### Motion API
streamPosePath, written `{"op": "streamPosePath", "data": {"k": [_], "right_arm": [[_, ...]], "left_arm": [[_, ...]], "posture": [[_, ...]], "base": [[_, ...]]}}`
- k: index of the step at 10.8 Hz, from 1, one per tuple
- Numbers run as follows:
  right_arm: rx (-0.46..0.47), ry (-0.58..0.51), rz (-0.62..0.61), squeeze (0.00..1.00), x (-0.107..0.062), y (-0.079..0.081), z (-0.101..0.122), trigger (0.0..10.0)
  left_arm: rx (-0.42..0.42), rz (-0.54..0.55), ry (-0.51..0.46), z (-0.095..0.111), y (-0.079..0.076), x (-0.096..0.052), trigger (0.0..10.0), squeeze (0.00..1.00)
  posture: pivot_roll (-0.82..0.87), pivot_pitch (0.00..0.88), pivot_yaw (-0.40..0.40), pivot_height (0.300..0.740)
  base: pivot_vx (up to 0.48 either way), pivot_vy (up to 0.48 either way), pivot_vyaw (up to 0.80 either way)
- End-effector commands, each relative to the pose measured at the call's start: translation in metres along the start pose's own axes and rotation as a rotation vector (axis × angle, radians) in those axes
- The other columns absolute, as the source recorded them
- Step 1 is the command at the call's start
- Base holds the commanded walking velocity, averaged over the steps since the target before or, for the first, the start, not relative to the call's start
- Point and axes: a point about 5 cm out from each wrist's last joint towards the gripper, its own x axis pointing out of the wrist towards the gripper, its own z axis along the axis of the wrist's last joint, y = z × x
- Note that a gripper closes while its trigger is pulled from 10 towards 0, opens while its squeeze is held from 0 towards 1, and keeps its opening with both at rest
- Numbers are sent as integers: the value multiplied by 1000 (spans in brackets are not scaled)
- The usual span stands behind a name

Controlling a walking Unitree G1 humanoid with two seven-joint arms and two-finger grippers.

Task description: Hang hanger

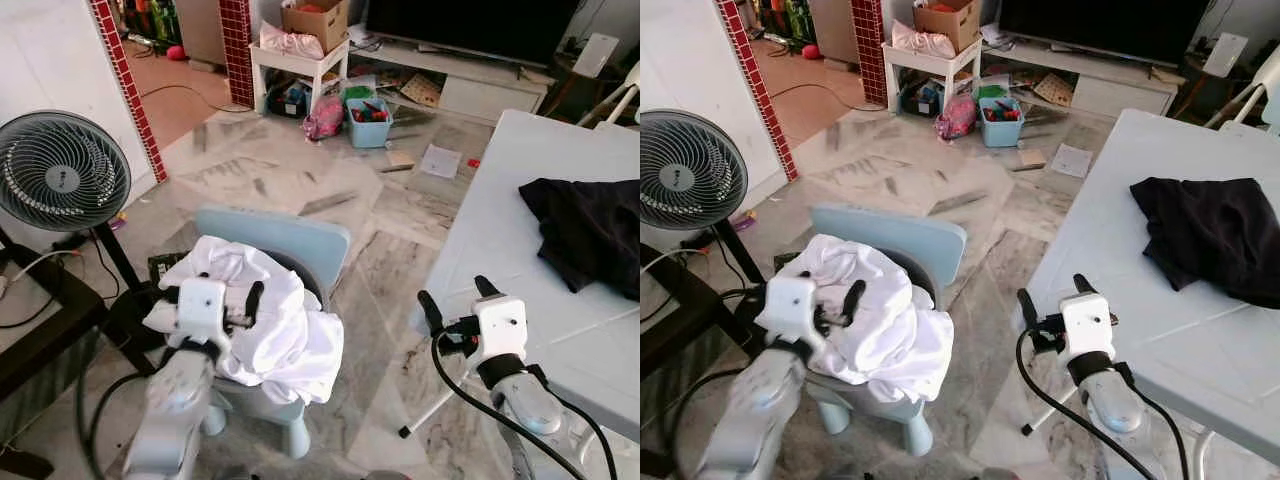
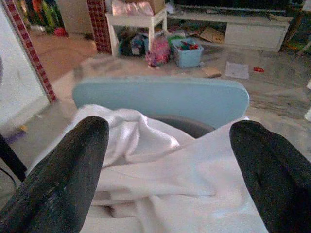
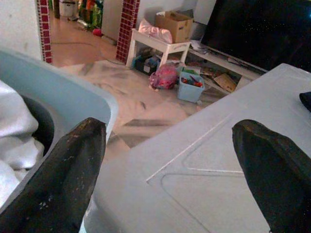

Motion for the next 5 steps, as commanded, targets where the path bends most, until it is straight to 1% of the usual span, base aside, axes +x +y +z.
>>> {"op": "streamPosePath", "data": {"k": [1, 3, 4, 5], "right_arm": [[-24, -11, 4, 0, -1, -4, 6, 10000], [-44, -9, 13, 0, -4, -8, 7, 10000], [-70, -25, 30, 0, -4, -9, 13, 10000], [-83, -25, 39, 0, -6, -9, 14, 10000]], "left_arm": [[-16, 31, 13, 0, 5, 6, 10000, 0], [-53, 34, 43, 0, 2, 19, 10000, 0], [-72, 2, 49, 3, -6, 29, 10000, 0], [-95, -35, 53, 6, -17, 37, 10000, 0]], "posture": [[-59, 7, -52, 740], [-81, 19, -62, 740], [-99, 23, -65, 740], [-112, 24, -66, 740]], "base": [[0, 0, 0], [0, 0, 0], [0, 0, 0], [0, 0, 0]]}}
